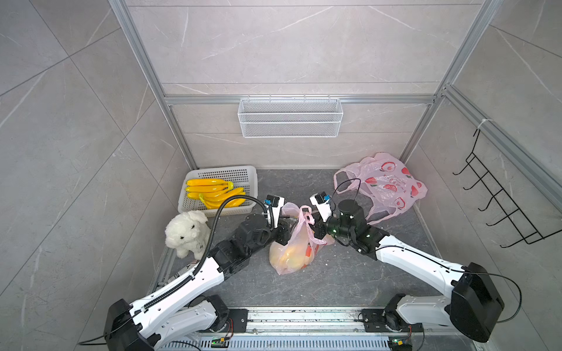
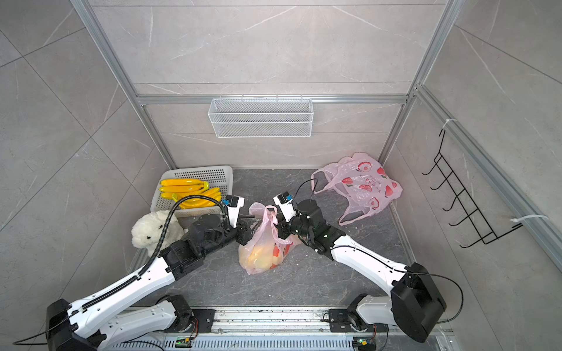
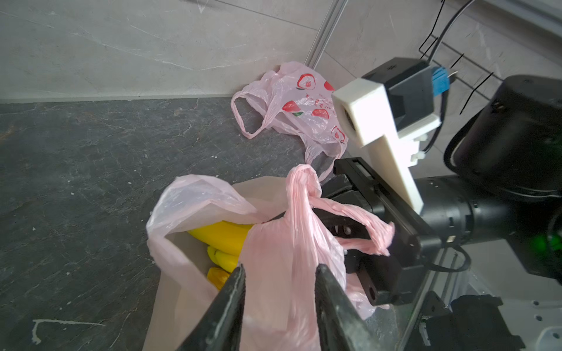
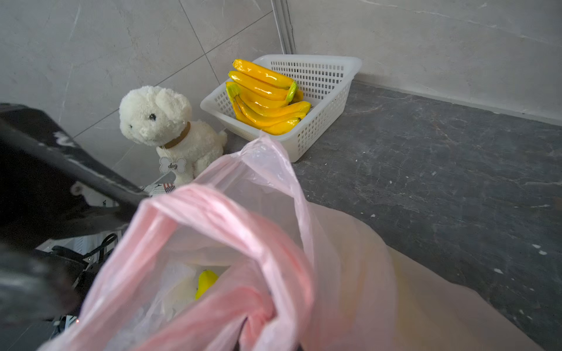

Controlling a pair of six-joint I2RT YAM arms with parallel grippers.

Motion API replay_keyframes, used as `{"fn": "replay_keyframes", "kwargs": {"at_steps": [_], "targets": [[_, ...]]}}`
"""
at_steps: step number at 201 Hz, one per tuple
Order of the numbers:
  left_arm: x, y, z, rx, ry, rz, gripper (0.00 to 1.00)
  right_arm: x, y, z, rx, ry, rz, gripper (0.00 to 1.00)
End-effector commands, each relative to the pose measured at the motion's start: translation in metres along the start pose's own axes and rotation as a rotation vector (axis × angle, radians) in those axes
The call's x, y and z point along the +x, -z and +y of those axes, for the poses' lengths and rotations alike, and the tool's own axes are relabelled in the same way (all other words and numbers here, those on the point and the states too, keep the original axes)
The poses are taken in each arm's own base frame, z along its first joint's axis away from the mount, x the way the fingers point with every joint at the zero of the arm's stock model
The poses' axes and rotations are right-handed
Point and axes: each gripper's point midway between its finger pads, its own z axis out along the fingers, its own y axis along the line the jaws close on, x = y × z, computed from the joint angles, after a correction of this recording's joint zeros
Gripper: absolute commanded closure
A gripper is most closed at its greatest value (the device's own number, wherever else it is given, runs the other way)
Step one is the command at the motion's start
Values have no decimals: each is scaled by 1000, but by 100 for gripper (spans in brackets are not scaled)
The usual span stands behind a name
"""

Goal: Place the banana into a plastic bag & tie a knot
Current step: Cross the plastic bag at the center of the board.

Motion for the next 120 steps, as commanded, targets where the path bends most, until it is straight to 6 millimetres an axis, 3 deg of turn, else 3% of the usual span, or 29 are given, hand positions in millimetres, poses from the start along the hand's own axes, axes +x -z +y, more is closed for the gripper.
{"fn": "replay_keyframes", "kwargs": {"at_steps": [1, 13, 40, 59, 85, 120], "targets": [[9, -3, -1, 7, -63, 58, 52, -12, 5, 7, 10, 47, -10, 100], [15, -8, -3, 23, -64, 89, 52, -13, 6, 9, 8, 45, -14, 100], [28, -20, -8, 65, -23, 131, 65, -18, 9, 9, 10, 31, -46, 100], [35, -25, -5, 75, 16, 108, 66, -19, 8, 15, -25, 13, -59, 100], [43, -33, -7, 110, 33, 100, 49, -18, 6, 25, -93, -6, -72, 100], [43, -38, 3, 65, 31, 66, 48, -11, 4, 27, -114, -23, -65, 100]]}}
